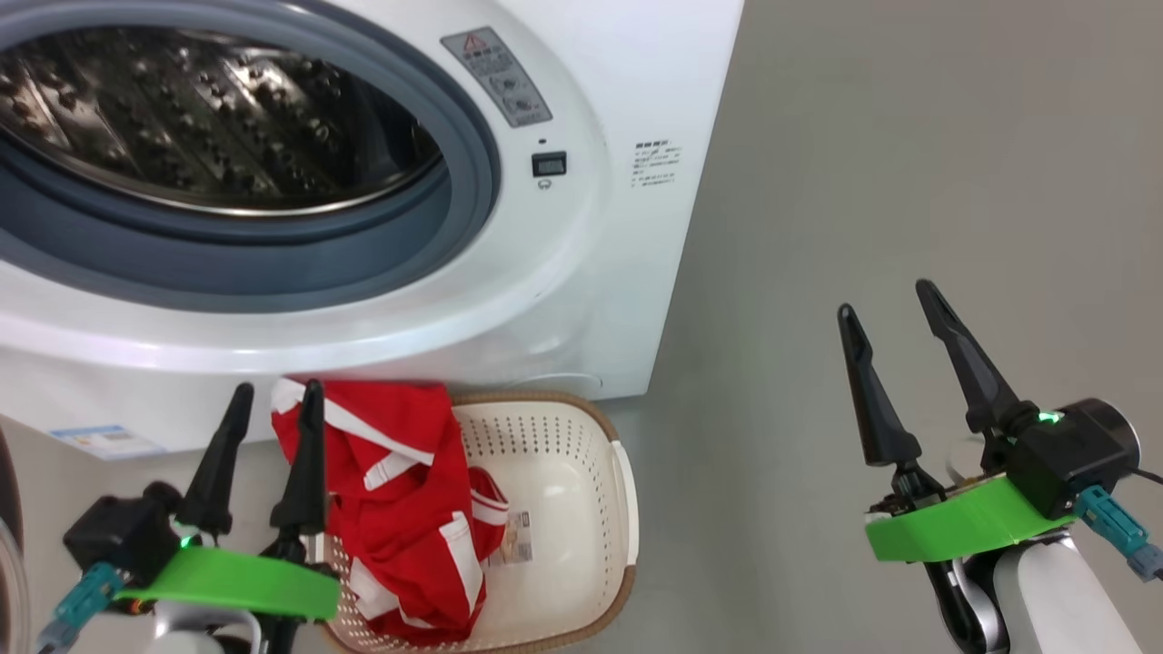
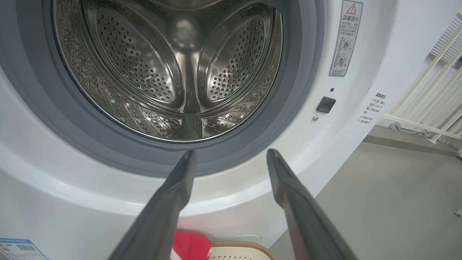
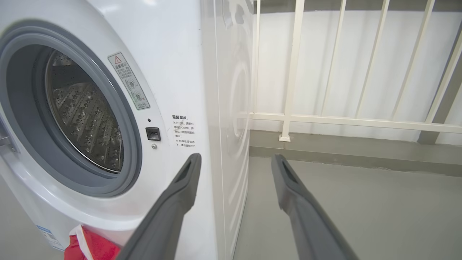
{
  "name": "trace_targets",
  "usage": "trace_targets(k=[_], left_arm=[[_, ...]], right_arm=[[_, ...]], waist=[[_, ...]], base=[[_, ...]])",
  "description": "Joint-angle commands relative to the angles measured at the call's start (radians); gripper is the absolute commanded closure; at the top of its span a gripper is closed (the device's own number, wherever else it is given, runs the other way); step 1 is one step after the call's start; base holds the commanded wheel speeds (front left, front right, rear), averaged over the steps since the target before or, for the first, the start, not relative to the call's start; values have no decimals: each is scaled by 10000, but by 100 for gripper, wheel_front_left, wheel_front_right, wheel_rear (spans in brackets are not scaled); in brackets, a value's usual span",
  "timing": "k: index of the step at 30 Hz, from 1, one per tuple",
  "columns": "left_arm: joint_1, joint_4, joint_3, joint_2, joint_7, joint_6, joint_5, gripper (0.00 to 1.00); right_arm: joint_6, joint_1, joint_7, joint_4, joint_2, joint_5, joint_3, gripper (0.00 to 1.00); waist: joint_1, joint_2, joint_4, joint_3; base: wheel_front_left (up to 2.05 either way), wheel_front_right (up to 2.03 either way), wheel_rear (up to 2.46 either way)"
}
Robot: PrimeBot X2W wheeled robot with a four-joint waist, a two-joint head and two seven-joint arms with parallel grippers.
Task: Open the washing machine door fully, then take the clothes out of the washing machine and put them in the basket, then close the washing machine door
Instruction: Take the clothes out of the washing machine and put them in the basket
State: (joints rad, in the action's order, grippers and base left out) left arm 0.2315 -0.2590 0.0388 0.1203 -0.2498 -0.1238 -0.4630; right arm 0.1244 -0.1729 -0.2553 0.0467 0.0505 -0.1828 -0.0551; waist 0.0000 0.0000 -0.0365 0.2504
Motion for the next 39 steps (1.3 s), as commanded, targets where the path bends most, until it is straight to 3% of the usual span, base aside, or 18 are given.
trace_targets(k=[1, 16, 39], left_arm=[[-163, 356, -430, 249, -120, -59, 187, 0], [-1192, 1368, -1139, 543, -120, -65, 1222, 0], [-2481, 1811, -1575, 244, -120, 258, 1475, 0]], right_arm=[[63, 83, -65, -129, -3, 82, -125, 0], [63, 257, -65, 472, -3, 330, 316, 0], [63, 1229, -65, 542, -3, 259, 611, 0]], waist=[[0, 0, -73, -292], [0, 0, -454, -1203], [0, 0, -838, -2273]], base=[[0, 0, 0], [0, 0, 0], [0, 0, 0]])
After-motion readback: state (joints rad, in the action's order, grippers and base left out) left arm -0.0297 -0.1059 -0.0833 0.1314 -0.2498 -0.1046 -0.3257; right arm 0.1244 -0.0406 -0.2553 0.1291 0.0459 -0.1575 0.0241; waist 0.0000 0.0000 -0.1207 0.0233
